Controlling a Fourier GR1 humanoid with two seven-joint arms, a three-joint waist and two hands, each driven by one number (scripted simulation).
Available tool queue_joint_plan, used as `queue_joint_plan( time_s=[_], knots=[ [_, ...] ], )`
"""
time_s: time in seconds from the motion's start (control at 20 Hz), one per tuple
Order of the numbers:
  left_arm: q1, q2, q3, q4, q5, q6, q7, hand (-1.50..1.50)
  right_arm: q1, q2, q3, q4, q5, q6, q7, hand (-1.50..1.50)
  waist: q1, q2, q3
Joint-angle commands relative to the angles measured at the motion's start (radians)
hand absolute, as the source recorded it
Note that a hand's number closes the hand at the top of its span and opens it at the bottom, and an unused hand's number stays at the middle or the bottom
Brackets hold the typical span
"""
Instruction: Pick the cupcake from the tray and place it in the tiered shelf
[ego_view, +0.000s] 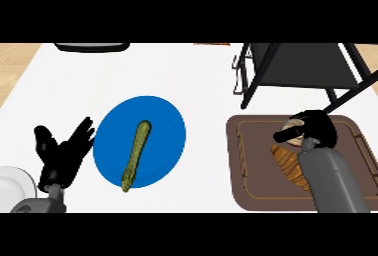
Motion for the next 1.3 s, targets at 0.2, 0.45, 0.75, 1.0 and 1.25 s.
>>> queue_joint_plan(
  time_s=[0.2,0.45,0.75,1.0,1.25],
  knots=[
    [-0.011,-0.015,-0.018,0.007,-0.007,-0.003,0.02,0.0,-0.043,0.125,0.294,-0.056,-0.074,0.256,-0.329,1.5,0.039,0.018,0.013],
    [0.025,-0.025,-0.009,-0.005,-0.016,0.022,0.01,0.0,0.017,0.115,0.413,-0.255,-0.097,0.332,-0.489,1.5,-0.006,0.006,0.013],
    [0.048,-0.018,0.009,0.004,-0.028,0.013,-0.027,0.0,0.021,0.078,0.405,-0.672,-0.068,0.353,-0.332,1.5,-0.017,0.005,0.012],
    [0.033,-0.008,0.036,0.039,-0.006,-0.015,-0.027,0.0,-0.124,0.041,0.281,-0.907,-0.083,0.493,-0.098,1.5,-0.016,0.007,0.011],
    [0.047,-0.011,0.021,-0.009,-0.011,-0.027,0.004,0.0,-0.344,0.029,0.162,-0.975,-0.164,0.659,0.126,1.5,0.001,0.009,0.011]
  ],
)
